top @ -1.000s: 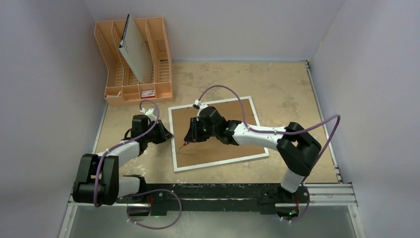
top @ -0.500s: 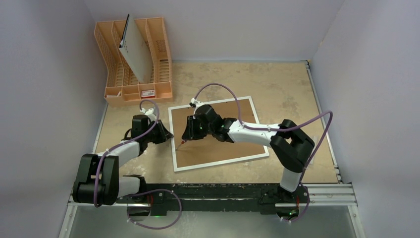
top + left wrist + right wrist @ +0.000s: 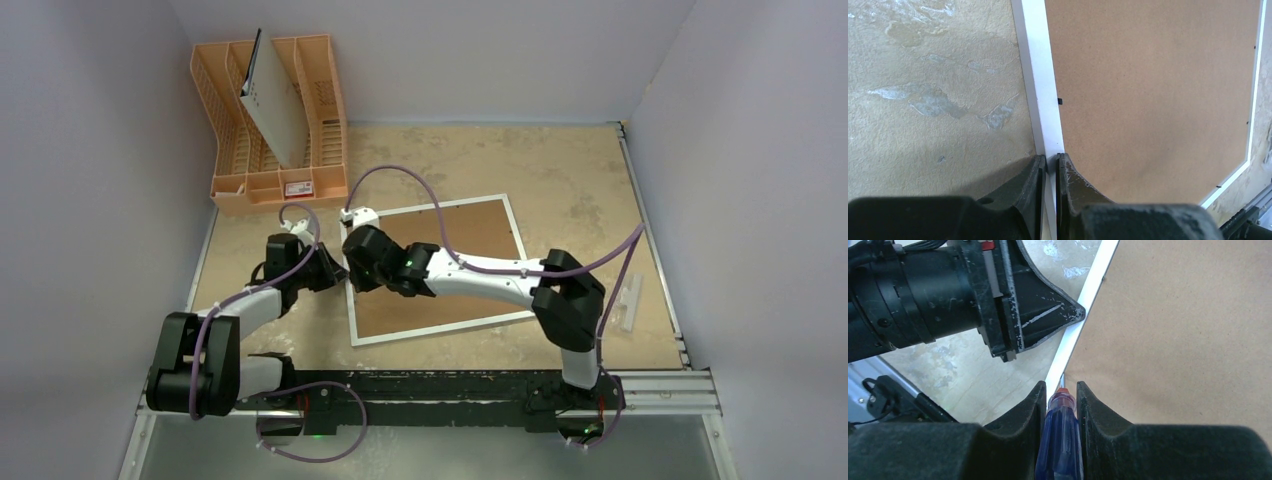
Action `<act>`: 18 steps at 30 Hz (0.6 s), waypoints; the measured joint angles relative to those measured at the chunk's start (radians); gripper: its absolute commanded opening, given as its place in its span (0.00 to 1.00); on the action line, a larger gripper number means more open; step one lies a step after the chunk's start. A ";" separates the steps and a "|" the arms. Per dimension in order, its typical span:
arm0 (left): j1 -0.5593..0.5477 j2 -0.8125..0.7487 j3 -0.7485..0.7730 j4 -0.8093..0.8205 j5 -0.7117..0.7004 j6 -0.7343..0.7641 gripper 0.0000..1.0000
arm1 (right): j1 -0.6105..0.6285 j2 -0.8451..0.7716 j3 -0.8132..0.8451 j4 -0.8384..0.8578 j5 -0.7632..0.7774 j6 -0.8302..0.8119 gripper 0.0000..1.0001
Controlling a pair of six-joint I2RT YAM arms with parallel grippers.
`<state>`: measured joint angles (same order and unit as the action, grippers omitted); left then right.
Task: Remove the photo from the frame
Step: Release the photo frame item from the photo frame.
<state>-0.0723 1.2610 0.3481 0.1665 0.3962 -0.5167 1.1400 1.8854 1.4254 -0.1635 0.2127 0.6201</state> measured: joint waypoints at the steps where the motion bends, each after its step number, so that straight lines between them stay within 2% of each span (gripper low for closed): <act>1: 0.000 -0.001 -0.001 0.002 0.000 -0.001 0.00 | 0.011 0.011 0.023 -0.019 0.019 -0.009 0.00; 6: 0.000 -0.002 -0.003 0.003 -0.003 -0.007 0.00 | 0.071 0.062 0.124 -0.109 0.132 -0.047 0.00; 12: 0.000 -0.003 -0.003 0.003 -0.003 -0.007 0.00 | 0.103 0.076 0.156 -0.158 0.193 -0.060 0.00; 15: 0.000 -0.004 -0.003 0.002 -0.004 -0.007 0.12 | 0.097 0.074 0.156 -0.164 0.195 -0.055 0.00; 18: 0.000 -0.009 -0.003 -0.004 -0.008 -0.008 0.30 | 0.065 0.043 0.119 -0.156 0.167 -0.042 0.00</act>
<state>-0.0723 1.2518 0.3454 0.1623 0.3878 -0.5247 1.2049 1.9285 1.5448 -0.3199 0.3794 0.5777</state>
